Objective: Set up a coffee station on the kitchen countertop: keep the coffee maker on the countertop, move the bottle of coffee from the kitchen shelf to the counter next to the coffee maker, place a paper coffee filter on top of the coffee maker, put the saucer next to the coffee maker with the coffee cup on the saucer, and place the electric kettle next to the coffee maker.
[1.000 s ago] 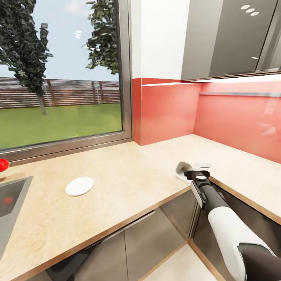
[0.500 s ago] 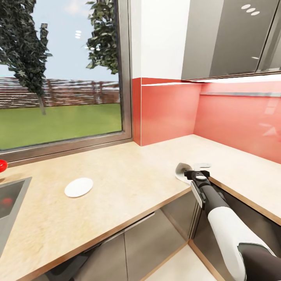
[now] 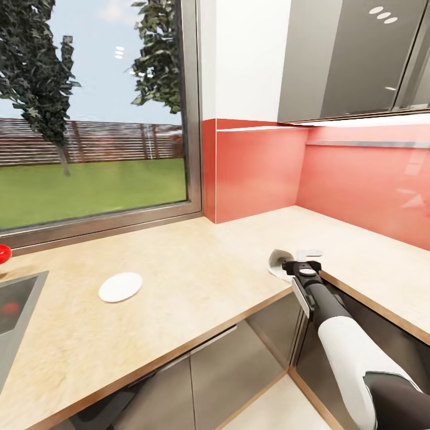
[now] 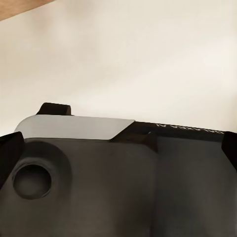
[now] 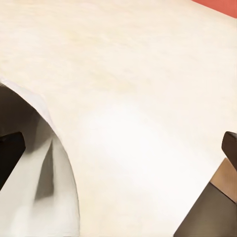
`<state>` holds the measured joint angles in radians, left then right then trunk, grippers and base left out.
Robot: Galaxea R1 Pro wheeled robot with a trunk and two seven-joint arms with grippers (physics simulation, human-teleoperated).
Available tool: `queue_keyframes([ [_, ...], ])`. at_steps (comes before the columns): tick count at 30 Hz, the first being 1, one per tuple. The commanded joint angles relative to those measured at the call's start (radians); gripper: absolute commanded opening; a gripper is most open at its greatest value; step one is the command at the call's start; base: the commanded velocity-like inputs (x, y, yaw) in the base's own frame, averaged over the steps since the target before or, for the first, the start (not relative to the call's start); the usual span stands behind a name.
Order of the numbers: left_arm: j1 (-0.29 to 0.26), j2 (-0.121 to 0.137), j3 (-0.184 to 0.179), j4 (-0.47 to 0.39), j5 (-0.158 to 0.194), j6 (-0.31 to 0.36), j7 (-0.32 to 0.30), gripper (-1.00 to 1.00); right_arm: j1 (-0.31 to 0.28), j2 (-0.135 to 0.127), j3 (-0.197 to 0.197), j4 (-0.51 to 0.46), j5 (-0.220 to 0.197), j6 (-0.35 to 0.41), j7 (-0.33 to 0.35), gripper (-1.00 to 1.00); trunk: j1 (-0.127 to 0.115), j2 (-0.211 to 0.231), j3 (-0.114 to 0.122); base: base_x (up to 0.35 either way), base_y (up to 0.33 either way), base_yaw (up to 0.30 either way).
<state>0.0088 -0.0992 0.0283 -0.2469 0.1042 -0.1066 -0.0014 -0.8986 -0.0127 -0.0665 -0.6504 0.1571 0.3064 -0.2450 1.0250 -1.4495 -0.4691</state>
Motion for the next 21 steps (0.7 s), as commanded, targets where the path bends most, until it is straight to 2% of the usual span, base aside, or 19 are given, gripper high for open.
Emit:
queue_keyframes([
  [1,0.0,-0.001,0.002,-0.002,0.008,-0.001,0.0,1.0,0.0,0.0,-0.001,-0.002,0.011,0.008,0.0,1.0,0.0,0.0,-0.001,0.0,0.0,0.0],
  [11,0.0,-0.001,0.002,-0.002,0.008,-0.001,0.0,1.0,0.0,0.0,0.0,-0.002,0.014,0.008,-0.051,1.0,0.0,0.0,-0.001,0.0,0.0,0.0],
  [21,0.0,-0.001,0.002,-0.002,0.008,-0.001,0.0,1.0,0.0,0.002,0.0,-0.002,0.013,0.008,-0.055,1.0,0.0,0.0,-0.001,0.0,0.0,0.0],
])
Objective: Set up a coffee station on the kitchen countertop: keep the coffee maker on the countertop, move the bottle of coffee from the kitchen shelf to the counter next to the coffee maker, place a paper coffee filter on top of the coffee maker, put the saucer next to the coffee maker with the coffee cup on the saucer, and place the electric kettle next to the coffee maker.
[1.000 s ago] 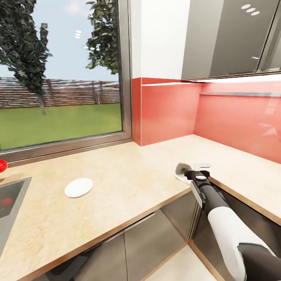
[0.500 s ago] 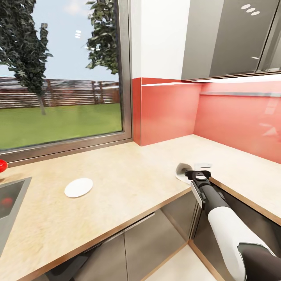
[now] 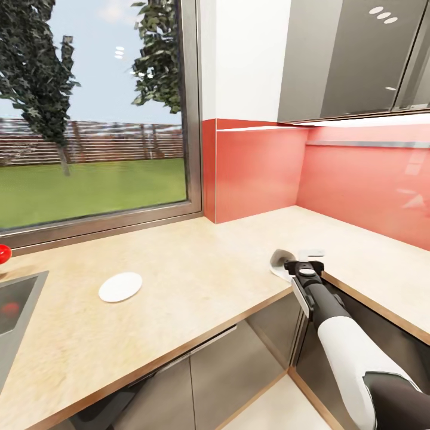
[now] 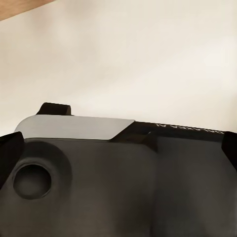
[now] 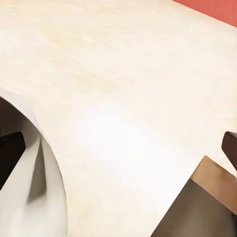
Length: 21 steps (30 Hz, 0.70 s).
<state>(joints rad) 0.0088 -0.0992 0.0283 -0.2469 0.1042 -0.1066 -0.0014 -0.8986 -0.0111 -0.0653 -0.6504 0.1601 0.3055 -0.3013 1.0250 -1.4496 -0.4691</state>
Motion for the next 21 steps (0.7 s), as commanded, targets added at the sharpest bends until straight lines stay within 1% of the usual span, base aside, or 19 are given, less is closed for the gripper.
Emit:
queue_keyframes([
  [1,0.0,-0.001,0.002,-0.002,0.008,-0.001,0.0,1.0,0.0,0.001,-0.001,-0.001,0.01,0.009,0.001,1.0,0.0,0.0,-0.001,0.0,0.0,0.0],
  [11,0.0,-0.001,0.002,-0.002,0.008,-0.001,0.0,1.0,0.0,0.007,-0.001,0.0,0.01,0.009,0.006,1.0,0.0,0.0,-0.001,0.0,0.0,0.0],
  [21,0.0,-0.001,0.002,-0.002,0.008,-0.001,0.0,1.0,0.0,0.008,-0.001,0.015,0.01,0.01,0.01,1.0,0.0,0.0,-0.001,0.0,0.0,0.0],
])
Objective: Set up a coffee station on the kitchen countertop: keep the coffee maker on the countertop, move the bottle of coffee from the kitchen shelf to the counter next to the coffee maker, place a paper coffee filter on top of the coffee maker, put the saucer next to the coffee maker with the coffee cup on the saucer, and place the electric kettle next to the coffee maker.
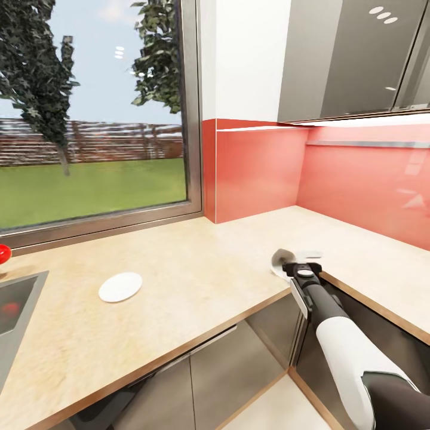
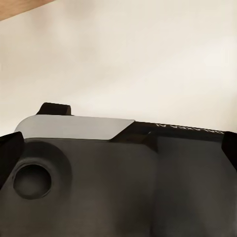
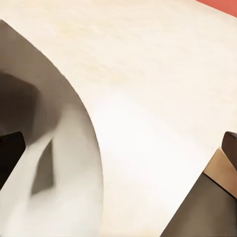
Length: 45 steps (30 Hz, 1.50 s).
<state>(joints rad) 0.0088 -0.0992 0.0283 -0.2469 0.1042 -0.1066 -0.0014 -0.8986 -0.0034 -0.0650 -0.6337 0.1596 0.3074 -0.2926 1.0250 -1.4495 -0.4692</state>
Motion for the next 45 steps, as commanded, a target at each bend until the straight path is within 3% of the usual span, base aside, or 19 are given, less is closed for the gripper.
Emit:
queue_keyframes([
  [1,0.0,-0.001,0.002,-0.002,0.008,-0.001,0.0,1.0,0.0,0.0,-0.001,0.0,0.01,0.009,0.001,1.0,0.0,0.0,-0.001,0.0,0.0,0.0],
  [45,0.0,-0.005,0.005,-0.002,0.008,-0.005,0.0,1.0,-0.003,0.002,0.001,-0.002,0.009,0.001,0.003,1.0,0.0,-0.001,-0.001,0.008,0.004,0.0],
])
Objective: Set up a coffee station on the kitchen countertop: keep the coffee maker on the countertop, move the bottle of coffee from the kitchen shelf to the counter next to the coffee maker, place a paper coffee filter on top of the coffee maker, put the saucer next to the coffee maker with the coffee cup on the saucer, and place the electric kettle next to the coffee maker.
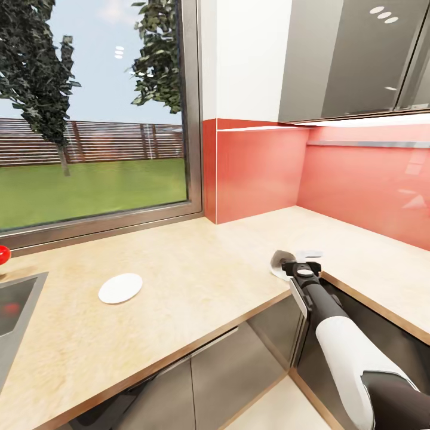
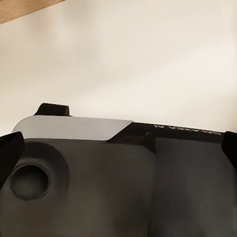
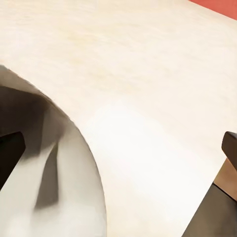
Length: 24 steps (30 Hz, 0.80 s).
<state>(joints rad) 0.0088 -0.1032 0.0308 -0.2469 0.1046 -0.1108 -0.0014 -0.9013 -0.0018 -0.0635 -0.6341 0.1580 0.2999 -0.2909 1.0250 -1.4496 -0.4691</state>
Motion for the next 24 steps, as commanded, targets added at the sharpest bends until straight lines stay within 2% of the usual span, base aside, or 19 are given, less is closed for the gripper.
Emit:
queue_keyframes([
  [1,0.0,-0.001,0.003,-0.002,0.007,-0.001,0.0,1.0,0.0,0.0,-0.001,-0.002,0.01,0.009,0.001,1.0,0.0,0.0,-0.001,0.0,0.0,0.0],
  [24,0.0,-0.004,0.003,-0.002,0.007,-0.001,0.0,1.0,0.001,0.0,0.002,0.004,0.011,0.005,0.001,1.0,0.0,0.0,-0.001,0.0,0.0,0.011],
])
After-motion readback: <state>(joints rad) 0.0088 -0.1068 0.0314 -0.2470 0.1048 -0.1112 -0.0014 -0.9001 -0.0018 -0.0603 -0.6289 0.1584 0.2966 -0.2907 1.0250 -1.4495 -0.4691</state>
